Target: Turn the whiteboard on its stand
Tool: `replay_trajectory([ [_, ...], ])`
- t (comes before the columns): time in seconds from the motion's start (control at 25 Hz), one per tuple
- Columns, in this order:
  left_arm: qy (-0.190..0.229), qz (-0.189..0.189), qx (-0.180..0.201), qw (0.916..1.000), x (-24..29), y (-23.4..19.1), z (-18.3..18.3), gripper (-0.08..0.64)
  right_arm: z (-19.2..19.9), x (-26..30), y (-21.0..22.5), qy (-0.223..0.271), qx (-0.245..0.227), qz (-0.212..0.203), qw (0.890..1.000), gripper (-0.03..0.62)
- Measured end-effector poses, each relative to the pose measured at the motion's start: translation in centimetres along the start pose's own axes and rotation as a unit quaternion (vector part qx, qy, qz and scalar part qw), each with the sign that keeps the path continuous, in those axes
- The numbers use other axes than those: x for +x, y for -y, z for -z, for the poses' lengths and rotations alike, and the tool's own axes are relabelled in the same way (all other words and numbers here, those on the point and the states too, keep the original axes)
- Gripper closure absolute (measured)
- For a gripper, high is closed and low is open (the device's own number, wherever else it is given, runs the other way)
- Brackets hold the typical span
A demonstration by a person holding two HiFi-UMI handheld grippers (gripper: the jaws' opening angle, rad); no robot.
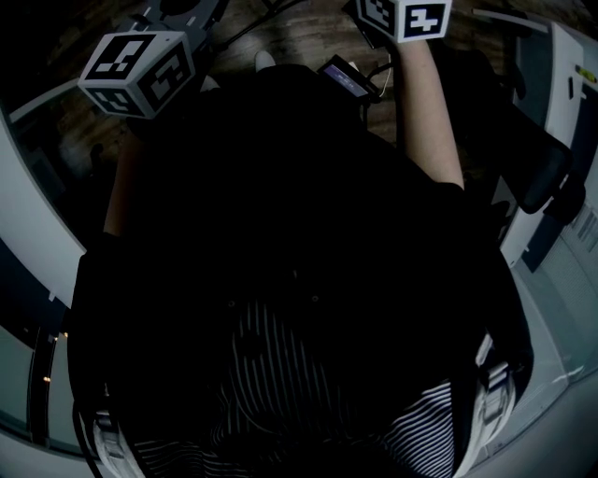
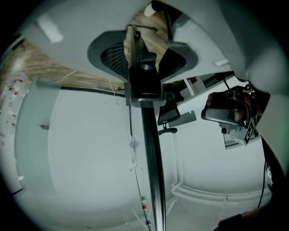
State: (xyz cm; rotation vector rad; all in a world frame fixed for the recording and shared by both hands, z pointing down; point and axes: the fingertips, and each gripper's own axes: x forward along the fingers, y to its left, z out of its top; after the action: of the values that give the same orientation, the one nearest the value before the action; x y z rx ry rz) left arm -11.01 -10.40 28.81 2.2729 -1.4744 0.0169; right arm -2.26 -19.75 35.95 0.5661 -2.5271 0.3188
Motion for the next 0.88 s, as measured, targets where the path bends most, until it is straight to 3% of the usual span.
replay_trajectory([
  [0.12,-0.004,0.003,0.003,1.0000,-1.2,-0.3,0.3,0.555,1.8,-1.9,-0.5,-0.004,0.030,0.013,0.999,0.390],
  [0.24,-0.008,0.009,0.006,0.9999,-2.7,-0.8,0.4,0.556,2.8,-4.6,-1.1,0.003,0.020,0.048,0.999,0.392],
  [0.32,-0.013,0.016,0.007,0.9998,-3.7,-1.3,0.9,0.555,2.7,-6.2,-2.0,0.024,0.026,0.053,0.998,0.428],
  [0.44,-0.017,0.031,0.005,0.9994,-5.3,-1.7,1.6,0.555,1.0,-7.1,-5.9,0.075,0.051,0.017,0.996,0.589],
  [0.64,-0.006,0.049,0.005,0.9988,-7.9,-2.2,1.9,0.555,-1.8,-5.4,-13.1,0.114,0.072,-0.042,0.990,0.591],
  [0.88,-0.025,0.096,-0.017,0.9949,-12.3,-2.8,4.8,0.555,-1.4,-1.4,-19.3,0.096,0.077,-0.065,0.990,0.591],
])
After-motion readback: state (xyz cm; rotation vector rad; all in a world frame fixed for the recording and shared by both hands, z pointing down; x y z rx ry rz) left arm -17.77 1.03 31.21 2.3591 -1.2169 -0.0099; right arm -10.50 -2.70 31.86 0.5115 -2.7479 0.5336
